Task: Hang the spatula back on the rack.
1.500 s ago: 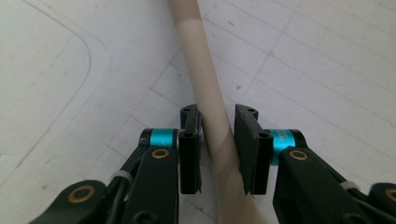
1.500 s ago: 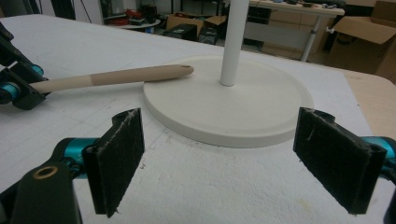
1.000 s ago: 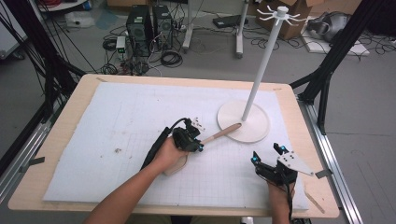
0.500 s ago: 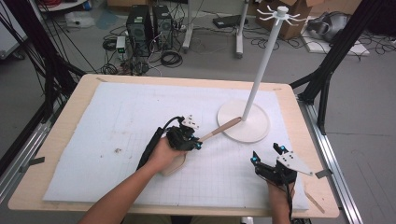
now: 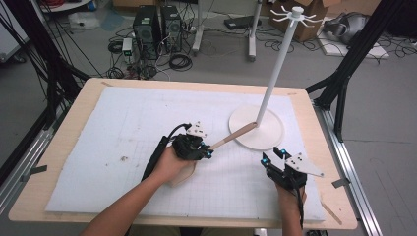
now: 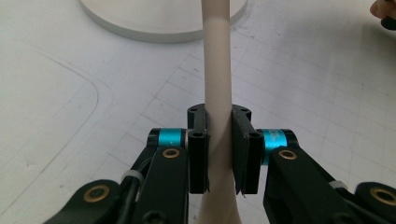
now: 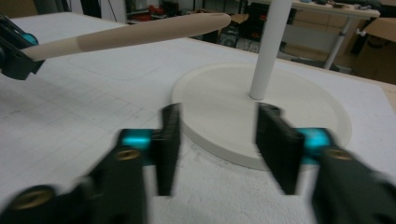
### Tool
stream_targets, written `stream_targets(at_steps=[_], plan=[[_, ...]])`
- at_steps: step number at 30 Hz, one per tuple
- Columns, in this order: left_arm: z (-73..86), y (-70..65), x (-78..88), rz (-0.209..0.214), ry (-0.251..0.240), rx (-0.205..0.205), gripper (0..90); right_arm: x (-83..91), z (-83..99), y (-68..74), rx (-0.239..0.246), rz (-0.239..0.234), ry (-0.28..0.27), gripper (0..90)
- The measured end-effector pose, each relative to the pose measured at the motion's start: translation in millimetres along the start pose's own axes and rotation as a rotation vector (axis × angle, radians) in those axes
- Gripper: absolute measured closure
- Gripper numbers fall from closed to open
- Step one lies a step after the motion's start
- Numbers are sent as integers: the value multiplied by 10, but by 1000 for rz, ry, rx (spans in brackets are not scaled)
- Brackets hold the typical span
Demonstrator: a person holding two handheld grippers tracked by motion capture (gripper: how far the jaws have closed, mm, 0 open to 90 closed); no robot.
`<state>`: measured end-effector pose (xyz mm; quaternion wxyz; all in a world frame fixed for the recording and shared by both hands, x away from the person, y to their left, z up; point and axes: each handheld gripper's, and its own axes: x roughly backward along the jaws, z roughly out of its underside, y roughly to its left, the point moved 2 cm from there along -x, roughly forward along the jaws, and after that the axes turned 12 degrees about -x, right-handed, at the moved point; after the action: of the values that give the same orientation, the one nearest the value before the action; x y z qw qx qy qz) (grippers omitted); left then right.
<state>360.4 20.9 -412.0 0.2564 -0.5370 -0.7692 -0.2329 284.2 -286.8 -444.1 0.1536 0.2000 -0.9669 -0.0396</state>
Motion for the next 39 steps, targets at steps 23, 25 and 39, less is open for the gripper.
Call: stream_targets(at_steps=[23,25,39], plan=[[-39,-206,32,93,-38,-78,781,-344,-189,222,82,-34,70,900],[-38,-223,24,102,-26,-88,781,-376,-225,259,94,-44,66,900],[-80,-198,-3,140,31,-62,594,-359,-423,437,163,-82,28,900]])
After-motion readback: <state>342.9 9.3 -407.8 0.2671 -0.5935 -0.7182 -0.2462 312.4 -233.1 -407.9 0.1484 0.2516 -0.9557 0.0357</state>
